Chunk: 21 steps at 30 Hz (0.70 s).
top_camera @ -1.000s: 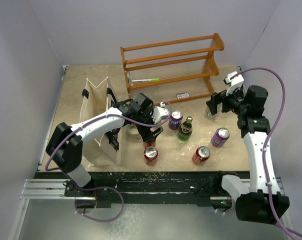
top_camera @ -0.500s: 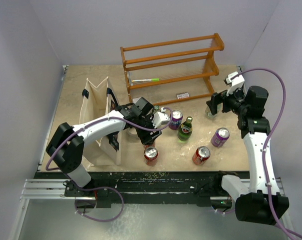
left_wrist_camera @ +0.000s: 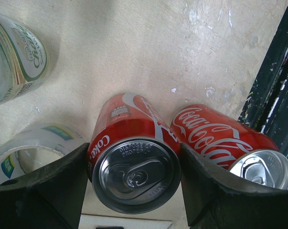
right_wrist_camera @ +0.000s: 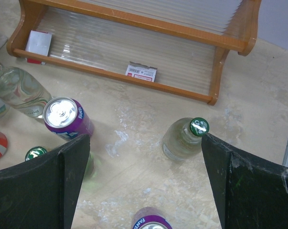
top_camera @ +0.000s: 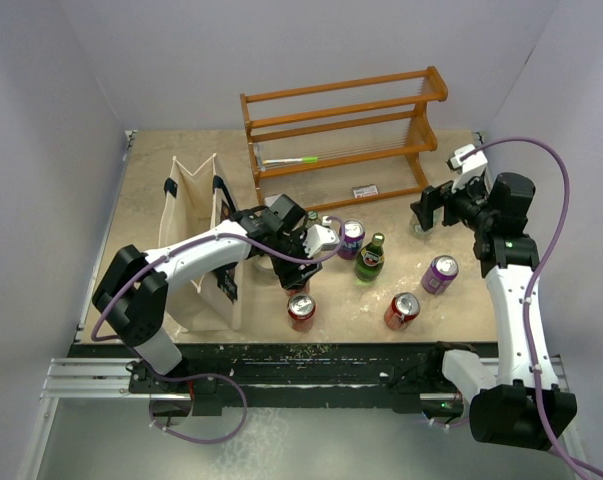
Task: Place the beverage into the canvas bag
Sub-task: Pick up the drink from the center of the board.
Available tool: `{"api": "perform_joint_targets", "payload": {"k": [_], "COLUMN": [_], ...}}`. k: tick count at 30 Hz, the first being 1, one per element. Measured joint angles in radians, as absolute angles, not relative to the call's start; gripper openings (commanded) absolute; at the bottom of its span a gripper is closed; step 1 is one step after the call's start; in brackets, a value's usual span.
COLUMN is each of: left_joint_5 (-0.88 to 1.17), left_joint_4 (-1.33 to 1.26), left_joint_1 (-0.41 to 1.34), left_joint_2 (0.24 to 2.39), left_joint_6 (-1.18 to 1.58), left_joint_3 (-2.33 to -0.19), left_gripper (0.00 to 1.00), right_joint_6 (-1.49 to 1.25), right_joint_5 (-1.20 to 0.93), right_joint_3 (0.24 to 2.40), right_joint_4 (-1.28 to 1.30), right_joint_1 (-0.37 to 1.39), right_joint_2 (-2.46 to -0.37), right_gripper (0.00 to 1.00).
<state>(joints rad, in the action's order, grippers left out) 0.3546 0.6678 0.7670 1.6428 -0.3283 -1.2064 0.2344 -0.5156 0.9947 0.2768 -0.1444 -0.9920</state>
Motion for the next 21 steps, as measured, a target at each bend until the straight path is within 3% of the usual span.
{"api": "perform_joint_targets", "payload": {"k": [4, 21], "left_joint_5": [0.356, 0.519], "left_joint_4": [0.729, 0.984], "left_joint_1": [0.762, 0.520], "left_joint_2": [1.632, 1.434], "left_joint_6": [-0.352, -0.393], "left_joint_3": [-1.243, -1.708], "left_gripper": [0.20, 0.05], "right_joint_6": [0.234, 0.281], "right_joint_5": [-0.516, -0.520], "right_joint_3": [0.981, 1.118], "right_joint_4": [0.279, 0.347], "right_joint_1": [-0.144, -0.144], "right_joint_2": [-0.996, -1.134], "right_gripper": [1.00, 1.00]}}
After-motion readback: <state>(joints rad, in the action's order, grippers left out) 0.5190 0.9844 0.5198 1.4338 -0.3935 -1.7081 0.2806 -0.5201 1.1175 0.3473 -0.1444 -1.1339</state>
